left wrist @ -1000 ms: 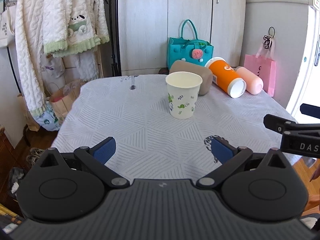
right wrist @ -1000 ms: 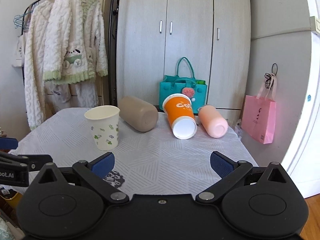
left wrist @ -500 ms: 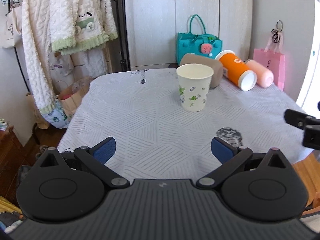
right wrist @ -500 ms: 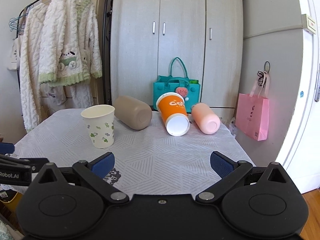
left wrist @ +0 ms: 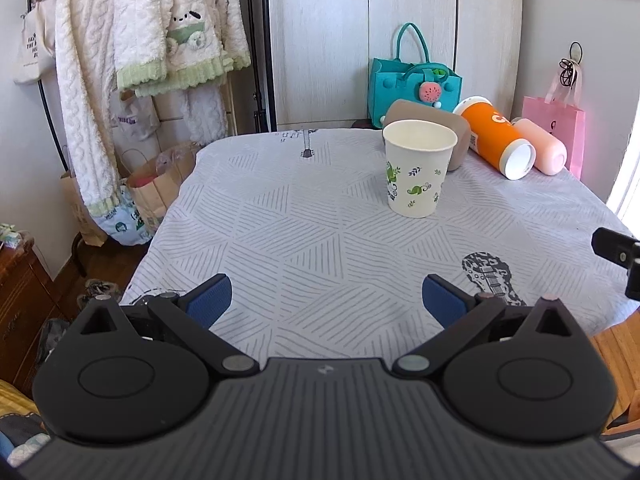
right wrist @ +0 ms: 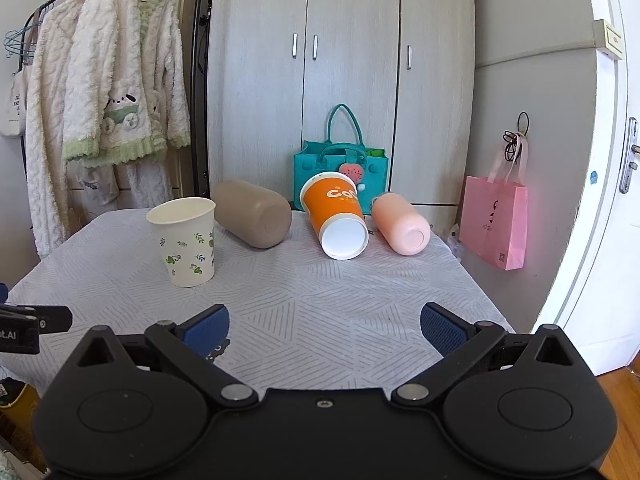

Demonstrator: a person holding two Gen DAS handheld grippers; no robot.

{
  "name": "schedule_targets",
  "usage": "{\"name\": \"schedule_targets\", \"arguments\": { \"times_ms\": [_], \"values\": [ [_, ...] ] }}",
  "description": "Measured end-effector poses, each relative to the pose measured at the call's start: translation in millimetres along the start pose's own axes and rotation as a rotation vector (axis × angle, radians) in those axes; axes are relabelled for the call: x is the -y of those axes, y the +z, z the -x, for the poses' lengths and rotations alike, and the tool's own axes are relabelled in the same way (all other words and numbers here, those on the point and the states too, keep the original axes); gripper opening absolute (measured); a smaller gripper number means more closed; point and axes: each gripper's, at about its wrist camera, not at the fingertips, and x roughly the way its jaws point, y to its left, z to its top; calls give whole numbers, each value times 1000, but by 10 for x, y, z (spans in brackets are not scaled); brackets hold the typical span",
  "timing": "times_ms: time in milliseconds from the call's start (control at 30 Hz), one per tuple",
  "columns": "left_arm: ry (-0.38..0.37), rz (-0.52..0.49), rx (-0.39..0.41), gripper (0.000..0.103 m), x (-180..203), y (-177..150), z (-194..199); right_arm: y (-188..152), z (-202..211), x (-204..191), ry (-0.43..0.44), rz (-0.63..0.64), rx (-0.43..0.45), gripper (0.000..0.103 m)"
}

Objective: Flip cup upright

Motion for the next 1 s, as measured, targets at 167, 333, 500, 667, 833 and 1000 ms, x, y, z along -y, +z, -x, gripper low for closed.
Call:
{"name": "schedule_targets", "arguments": {
  "times_ms": [167,333,500,667,833,1000],
  "values": [
    [7,-10,-13,103,64,-6,3,-7,44,-24,11,6,8,103],
    [-8,-15,-24,103,96,-16,17,-13,97,-37,17,5,16,103],
    [-9,-22,-28,103,130,-41,53,-20,116,-43,20,5,20,103],
    [-14,-26,-21,103,137,-43,70,-21,115,-49,18,6,17,103],
    [5,-49,-20,103,159,-45,44,-19,117,-51,18,6,17,103],
    [-14,-25,-20,103,125,-47,38,-18,122,-59,19,7,17,103]
  ]
}}
